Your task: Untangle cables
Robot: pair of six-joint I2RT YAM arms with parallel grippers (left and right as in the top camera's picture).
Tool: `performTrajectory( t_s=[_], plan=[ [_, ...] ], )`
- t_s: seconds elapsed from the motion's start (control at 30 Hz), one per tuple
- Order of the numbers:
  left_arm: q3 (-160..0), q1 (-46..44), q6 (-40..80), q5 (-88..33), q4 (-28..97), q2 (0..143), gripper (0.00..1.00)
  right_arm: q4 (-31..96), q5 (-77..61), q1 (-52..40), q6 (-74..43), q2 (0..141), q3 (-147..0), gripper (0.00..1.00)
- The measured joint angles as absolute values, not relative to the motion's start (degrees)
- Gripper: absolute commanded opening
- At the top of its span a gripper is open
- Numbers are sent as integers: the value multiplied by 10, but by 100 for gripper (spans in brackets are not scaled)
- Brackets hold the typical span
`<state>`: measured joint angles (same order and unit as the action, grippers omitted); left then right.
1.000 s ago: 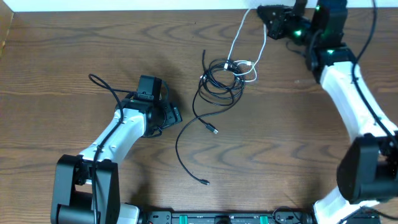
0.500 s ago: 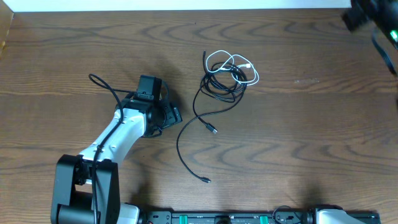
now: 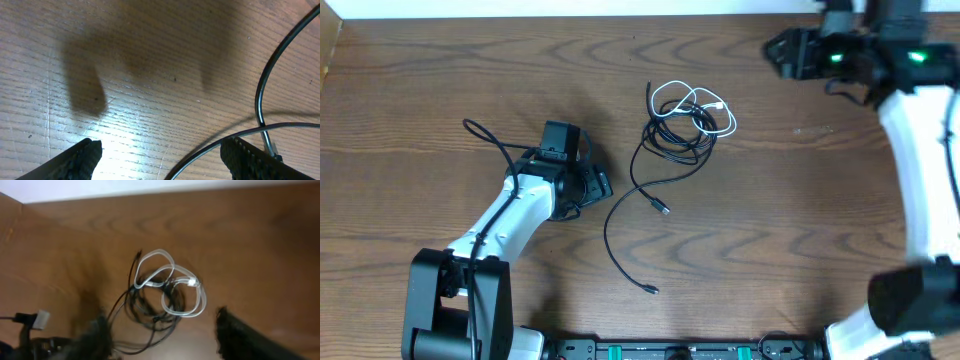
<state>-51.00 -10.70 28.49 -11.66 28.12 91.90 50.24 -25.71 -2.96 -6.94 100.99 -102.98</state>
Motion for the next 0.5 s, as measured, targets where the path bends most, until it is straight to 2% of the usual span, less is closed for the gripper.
performTrajectory(
  t_s=[0.03,0.13,0.5],
  plan=[
    [-510,-107,285,-116,281,919,83,503,-257,-34,-82,1025,-1030,36],
    [-510,-107,285,-116,281,919,83,508,-260,-47,-132,1070,-1030,34],
    [-510,-107,285,-116,281,919,82,503,-261,-67,-356,1239,-1030,39]
  ],
)
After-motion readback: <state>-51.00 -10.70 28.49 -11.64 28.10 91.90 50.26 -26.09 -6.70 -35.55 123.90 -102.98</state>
